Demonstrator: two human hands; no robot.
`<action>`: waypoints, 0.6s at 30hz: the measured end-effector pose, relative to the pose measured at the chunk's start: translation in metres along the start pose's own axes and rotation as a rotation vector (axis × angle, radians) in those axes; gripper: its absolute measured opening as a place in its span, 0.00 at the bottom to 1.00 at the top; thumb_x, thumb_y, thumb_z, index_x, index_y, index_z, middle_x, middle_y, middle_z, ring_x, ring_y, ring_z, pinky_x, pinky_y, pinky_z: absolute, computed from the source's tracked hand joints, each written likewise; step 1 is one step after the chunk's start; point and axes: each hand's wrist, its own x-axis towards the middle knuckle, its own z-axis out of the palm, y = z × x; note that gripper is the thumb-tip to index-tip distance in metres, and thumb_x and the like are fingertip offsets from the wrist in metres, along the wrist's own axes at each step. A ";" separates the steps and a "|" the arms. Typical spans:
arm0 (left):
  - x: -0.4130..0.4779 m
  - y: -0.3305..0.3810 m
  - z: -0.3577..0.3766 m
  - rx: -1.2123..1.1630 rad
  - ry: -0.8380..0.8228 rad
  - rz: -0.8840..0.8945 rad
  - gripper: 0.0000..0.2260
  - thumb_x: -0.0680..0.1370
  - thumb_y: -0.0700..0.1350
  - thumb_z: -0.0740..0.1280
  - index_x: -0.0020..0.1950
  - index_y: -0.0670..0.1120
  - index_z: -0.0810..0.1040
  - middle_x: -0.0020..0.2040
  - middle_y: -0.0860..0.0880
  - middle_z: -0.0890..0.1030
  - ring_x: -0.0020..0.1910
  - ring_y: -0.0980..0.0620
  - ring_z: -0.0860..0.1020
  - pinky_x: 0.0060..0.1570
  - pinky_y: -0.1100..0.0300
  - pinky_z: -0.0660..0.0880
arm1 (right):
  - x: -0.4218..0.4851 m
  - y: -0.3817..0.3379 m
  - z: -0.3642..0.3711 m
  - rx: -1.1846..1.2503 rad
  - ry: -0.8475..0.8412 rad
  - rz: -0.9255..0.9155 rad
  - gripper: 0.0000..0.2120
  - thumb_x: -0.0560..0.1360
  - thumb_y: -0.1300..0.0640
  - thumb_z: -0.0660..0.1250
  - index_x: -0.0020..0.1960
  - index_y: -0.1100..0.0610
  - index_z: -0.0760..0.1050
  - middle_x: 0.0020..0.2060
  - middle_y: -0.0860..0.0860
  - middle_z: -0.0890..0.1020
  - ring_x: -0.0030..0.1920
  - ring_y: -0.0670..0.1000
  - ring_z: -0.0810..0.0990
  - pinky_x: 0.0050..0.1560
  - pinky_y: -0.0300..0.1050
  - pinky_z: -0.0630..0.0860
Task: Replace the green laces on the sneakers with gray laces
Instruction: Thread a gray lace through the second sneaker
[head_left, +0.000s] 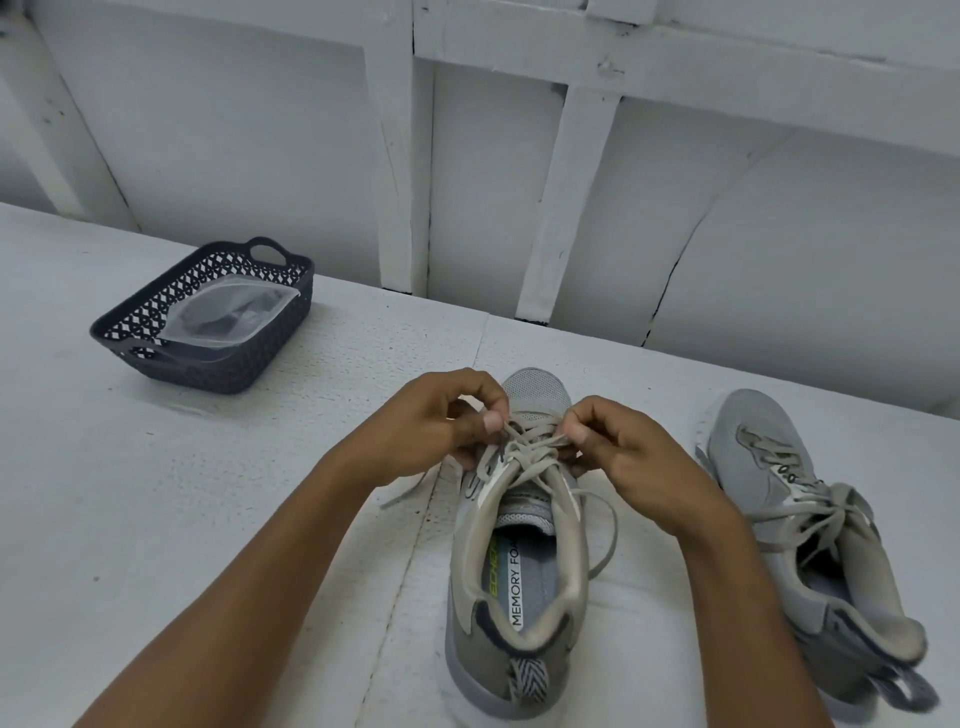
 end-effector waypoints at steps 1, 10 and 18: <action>-0.002 0.001 -0.001 -0.028 -0.027 -0.008 0.03 0.80 0.38 0.66 0.48 0.40 0.78 0.39 0.49 0.83 0.39 0.51 0.81 0.39 0.58 0.78 | -0.001 0.000 -0.001 0.021 -0.011 0.000 0.09 0.83 0.62 0.60 0.46 0.57 0.77 0.44 0.57 0.83 0.43 0.48 0.80 0.48 0.44 0.78; -0.002 0.000 -0.006 -0.216 -0.092 -0.092 0.04 0.81 0.39 0.66 0.47 0.41 0.74 0.44 0.41 0.81 0.42 0.48 0.80 0.43 0.50 0.77 | -0.004 0.000 0.001 0.179 -0.016 -0.011 0.06 0.82 0.62 0.61 0.47 0.59 0.73 0.35 0.51 0.80 0.36 0.49 0.77 0.40 0.44 0.73; -0.004 0.009 -0.003 0.027 -0.143 -0.022 0.07 0.77 0.37 0.71 0.54 0.43 0.84 0.47 0.41 0.85 0.46 0.45 0.84 0.50 0.53 0.82 | -0.009 -0.006 -0.001 0.232 -0.085 -0.058 0.09 0.74 0.69 0.71 0.48 0.56 0.82 0.45 0.56 0.85 0.45 0.51 0.82 0.47 0.44 0.79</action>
